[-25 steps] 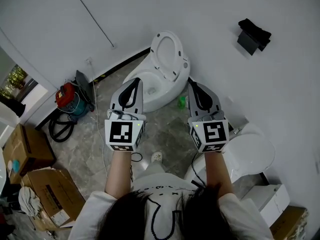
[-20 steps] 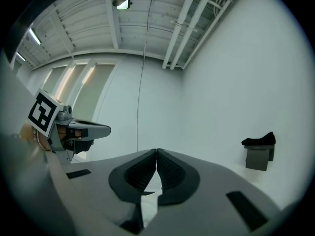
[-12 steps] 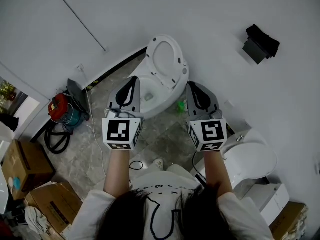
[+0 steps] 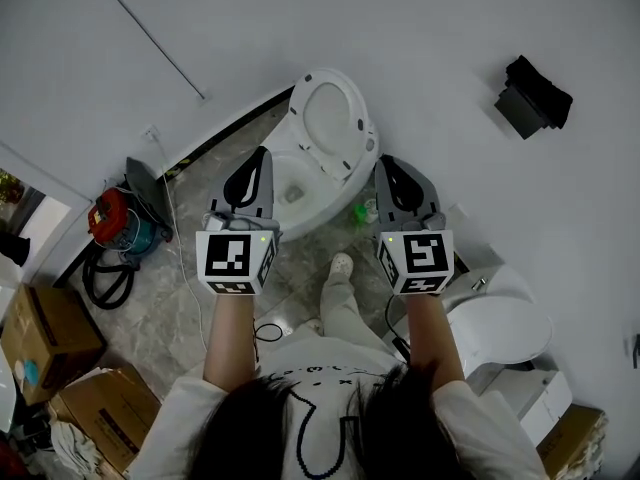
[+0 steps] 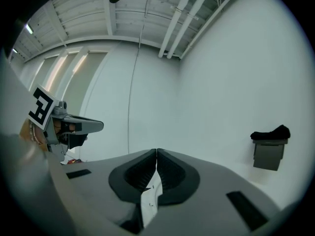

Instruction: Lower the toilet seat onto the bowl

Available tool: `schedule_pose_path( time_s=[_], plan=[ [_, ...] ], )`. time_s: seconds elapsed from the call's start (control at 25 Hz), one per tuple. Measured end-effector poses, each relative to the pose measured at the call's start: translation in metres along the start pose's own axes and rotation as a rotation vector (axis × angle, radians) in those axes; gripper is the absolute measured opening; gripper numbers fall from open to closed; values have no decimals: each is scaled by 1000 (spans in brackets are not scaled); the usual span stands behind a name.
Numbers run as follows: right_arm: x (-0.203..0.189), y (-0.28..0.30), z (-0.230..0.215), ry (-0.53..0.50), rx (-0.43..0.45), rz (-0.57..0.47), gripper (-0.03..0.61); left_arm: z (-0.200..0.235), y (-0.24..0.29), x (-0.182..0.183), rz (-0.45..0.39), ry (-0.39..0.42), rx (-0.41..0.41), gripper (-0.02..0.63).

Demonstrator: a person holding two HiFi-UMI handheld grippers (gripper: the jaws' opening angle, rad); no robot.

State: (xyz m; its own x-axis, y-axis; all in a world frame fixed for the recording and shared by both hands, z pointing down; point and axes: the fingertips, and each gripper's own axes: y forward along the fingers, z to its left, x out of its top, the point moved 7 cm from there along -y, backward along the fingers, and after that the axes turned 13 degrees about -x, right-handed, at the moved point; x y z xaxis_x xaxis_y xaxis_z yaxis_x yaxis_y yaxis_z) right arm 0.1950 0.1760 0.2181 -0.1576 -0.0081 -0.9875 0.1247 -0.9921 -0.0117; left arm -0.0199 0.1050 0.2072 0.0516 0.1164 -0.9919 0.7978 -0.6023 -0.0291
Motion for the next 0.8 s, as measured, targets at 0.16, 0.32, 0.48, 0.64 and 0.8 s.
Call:
schedule_pose_path(
  time_s=[0.16,0.32,0.48,0.64,0.8],
  plan=[
    [-7,29,-9,4,6,6,29,15,23,-7,6,-4,14,9],
    [-18,64,-22,14,7,24,29,31,53,-14,22,-7,28,9],
    [-31,105,-37,20,24,51,29,47,91,-22,38,-20,43,9],
    [-44,149,-56,22,34,81,29,62,131,-28,51,-24,60,9],
    [-57,193,-72,20,63,118,31,77,170,-35,71,-32,78,9]
  ],
)
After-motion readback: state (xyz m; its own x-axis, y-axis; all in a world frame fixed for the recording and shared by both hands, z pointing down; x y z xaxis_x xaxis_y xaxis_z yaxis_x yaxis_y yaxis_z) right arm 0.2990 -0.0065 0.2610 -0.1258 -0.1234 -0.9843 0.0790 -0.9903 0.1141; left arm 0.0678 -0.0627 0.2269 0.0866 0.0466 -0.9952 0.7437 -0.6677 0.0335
